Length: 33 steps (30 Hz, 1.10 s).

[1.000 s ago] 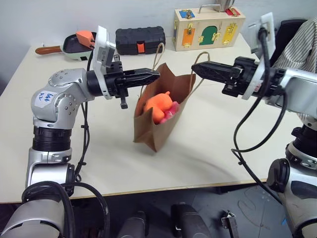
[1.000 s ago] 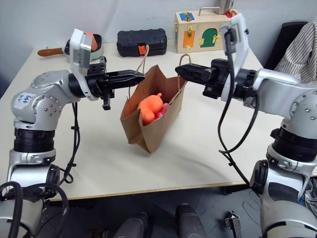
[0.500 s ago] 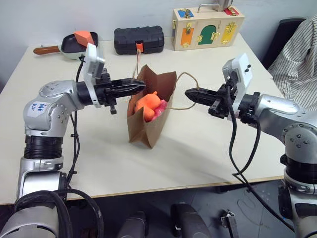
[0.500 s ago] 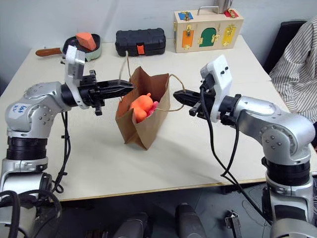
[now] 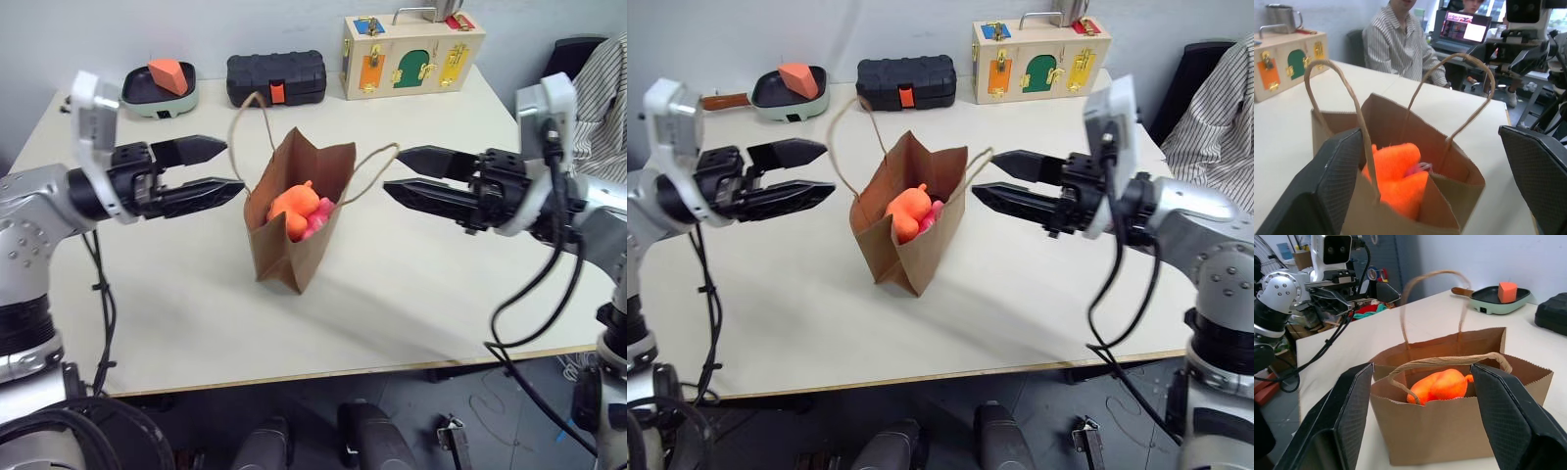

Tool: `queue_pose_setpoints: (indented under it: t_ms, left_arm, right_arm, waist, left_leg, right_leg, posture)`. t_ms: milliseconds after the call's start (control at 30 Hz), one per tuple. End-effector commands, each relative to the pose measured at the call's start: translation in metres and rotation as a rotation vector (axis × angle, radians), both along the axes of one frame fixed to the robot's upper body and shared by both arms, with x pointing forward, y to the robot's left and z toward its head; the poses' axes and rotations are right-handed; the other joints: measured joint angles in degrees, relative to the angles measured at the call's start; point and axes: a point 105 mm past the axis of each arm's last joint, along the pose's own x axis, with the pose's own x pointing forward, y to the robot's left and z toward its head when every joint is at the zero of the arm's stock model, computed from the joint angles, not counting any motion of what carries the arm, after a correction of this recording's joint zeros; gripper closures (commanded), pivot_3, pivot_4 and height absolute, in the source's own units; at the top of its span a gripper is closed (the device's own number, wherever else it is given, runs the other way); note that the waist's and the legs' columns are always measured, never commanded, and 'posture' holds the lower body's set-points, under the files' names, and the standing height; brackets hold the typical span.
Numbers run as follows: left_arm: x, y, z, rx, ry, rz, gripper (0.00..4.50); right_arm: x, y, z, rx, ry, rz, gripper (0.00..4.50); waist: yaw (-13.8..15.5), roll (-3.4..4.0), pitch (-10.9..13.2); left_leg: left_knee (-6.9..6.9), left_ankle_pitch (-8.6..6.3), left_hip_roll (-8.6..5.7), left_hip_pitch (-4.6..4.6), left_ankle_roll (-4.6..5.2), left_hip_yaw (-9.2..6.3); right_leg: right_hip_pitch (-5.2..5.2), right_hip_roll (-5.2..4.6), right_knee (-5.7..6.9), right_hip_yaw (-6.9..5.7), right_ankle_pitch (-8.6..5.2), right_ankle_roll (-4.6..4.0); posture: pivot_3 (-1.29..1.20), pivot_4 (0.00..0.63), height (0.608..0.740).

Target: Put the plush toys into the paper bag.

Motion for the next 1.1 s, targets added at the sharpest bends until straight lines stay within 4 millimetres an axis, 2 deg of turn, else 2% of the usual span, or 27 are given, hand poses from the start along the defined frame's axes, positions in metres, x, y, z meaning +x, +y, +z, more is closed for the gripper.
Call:
queue_pose_setpoints:
  t_ms: [33, 200, 267, 300, 467, 600, 900, 1100]
  left_arm:
    - [-0.015, 0.006, -0.007, 0.08, -0.09, 0.152, 0.03]
    - [-0.026, 0.012, -0.033, 0.068, -0.092, 0.312, 0.03]
    - [-0.028, 0.005, -0.046, 0.056, -0.069, 0.319, 0.03]
    - [-0.028, 0.001, -0.051, 0.051, -0.063, 0.323, 0.03]
    - [-0.015, -0.004, -0.056, -0.008, -0.078, 0.375, 0.03]
    - [-0.005, -0.022, -0.068, -0.015, -0.073, 0.312, 0.03]
    - [0.013, -0.044, -0.075, -0.037, -0.092, 0.224, 0.03]
    - [0.007, -0.062, -0.075, -0.036, -0.09, 0.147, 0.03]
  right_arm:
    - [-0.01, 0.001, -0.022, -0.071, -0.017, 0.044, 1.79]
    - [-0.001, 0.025, -0.073, -0.161, -0.025, 0.086, 3.44]
    - [0.011, 0.037, -0.092, -0.215, -0.064, 0.074, 4.21]
    - [0.017, 0.044, -0.1, -0.229, -0.085, 0.071, 4.45]
    - [0.043, 0.078, -0.106, -0.2, -0.155, 0.04, 4.45]
    - [0.051, 0.096, -0.1, -0.175, -0.205, 0.042, 4.45]
    - [0.056, 0.095, -0.095, -0.168, -0.217, 0.017, 4.45]
    - [0.06, 0.097, -0.098, -0.177, -0.217, -0.002, 4.45]
  waist:
    - [0.01, 0.0, 0.0]
    - [0.06, -0.08, 0.05]
    - [0.25, -0.09, 0.05]
    - [0.39, -0.1, 0.04]
    - [1.18, -0.12, 0.04]
    - [1.55, -0.13, 0.04]
    - [0.91, -0.14, 0.04]
    - [1.03, -0.14, 0.04]
  left_leg:
    - [-0.01, 0.0, 0.01, 0.03, 0.0, 0.0]
    - [-0.01, -0.01, 0.06, 0.15, 0.01, 0.1]
    - [0.03, 0.0, 0.06, 0.16, 0.0, 0.11]
    - [0.03, -0.01, 0.06, 0.2, 0.0, 0.13]
    - [0.05, 0.01, 0.05, 0.23, -0.02, 0.16]
    - [0.02, 0.01, 0.04, 0.19, -0.02, 0.1]
    - [0.0, 0.01, 0.05, 0.17, -0.02, 0.1]
    - [0.02, 0.01, 0.05, 0.17, -0.02, 0.1]
  right_leg:
    - [0.03, 0.0, -0.02, 0.01, 0.0, 0.0]
    - [0.12, 0.04, 0.03, 0.08, 0.04, -0.04]
    - [0.12, 0.04, 0.06, 0.08, 0.05, -0.05]
    - [0.15, 0.04, 0.06, 0.1, 0.05, -0.05]
    - [0.14, 0.08, 0.04, 0.11, 0.11, -0.07]
    - [0.14, 0.07, -0.05, 0.05, 0.11, -0.08]
    - [0.11, 0.09, -0.09, 0.03, 0.12, -0.07]
    - [0.11, 0.09, -0.07, 0.04, 0.12, -0.07]
  posture:
    - [0.0, 0.15, 0.74]
    - [0.0, 0.15, 0.74]
    - [0.0, 0.15, 0.74]
    - [0.0, 0.15, 0.74]
    - [0.0, 0.15, 0.74]
    - [0.0, 0.15, 0.74]
    - [0.0, 0.15, 0.74]
    - [0.0, 0.15, 0.74]
